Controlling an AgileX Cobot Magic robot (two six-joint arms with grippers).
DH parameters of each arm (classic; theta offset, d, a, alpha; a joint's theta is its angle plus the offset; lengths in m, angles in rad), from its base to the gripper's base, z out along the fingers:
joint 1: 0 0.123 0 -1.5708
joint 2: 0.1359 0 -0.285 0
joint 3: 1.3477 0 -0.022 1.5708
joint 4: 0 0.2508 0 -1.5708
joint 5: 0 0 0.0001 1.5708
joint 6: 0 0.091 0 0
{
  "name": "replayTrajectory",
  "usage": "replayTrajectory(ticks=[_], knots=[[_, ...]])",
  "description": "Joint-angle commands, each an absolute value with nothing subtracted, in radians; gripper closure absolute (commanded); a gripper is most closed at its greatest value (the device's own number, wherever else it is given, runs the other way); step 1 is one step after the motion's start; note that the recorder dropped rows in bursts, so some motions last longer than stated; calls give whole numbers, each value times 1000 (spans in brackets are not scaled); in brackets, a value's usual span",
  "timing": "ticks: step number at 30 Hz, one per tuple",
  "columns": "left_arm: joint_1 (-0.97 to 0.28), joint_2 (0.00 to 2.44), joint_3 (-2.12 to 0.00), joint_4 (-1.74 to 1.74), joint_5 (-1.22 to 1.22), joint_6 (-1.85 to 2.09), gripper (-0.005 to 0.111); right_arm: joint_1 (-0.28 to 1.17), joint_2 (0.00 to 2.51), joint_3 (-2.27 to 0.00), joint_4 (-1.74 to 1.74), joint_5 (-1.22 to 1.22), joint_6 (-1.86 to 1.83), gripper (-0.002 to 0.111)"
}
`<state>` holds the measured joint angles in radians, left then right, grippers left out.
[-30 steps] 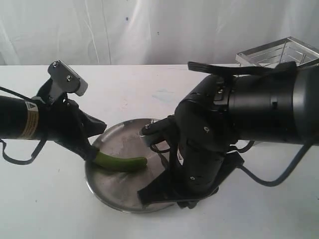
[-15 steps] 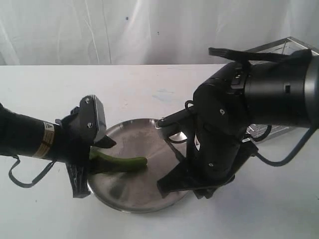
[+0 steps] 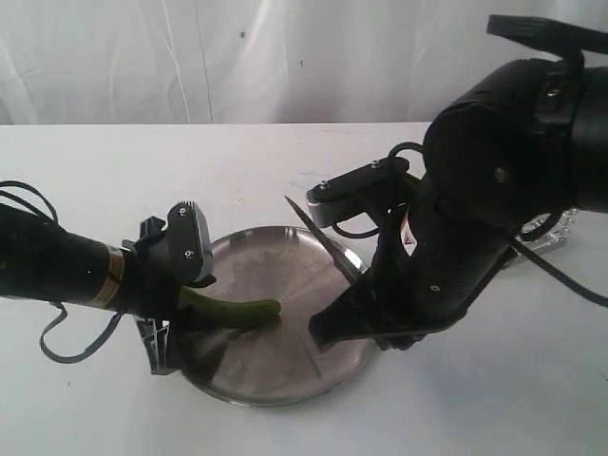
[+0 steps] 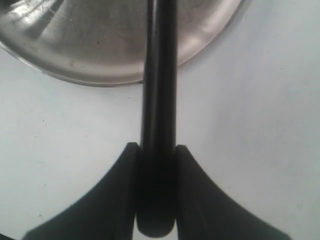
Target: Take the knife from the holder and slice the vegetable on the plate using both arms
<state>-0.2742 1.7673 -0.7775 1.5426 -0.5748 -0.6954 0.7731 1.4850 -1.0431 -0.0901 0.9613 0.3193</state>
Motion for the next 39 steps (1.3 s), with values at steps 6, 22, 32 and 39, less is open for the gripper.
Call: replayTrajectory(ticks=[6,22,32,39], knots=[[-273,1814,-790,1611,-547,-833,90,766,1474,-1047,-82,972,307,108],[-273,1791,-950,1744,-638,-1235,107,766,1474,-1045,-82,913,330,108],[-273,1853,-950,1744,-616,-1174,107,766,1474,-1045,-85,962,343,108],[-273,1877,-950,1744,-623,-1208,81,766,1474,-1045,-79,970,343,108]])
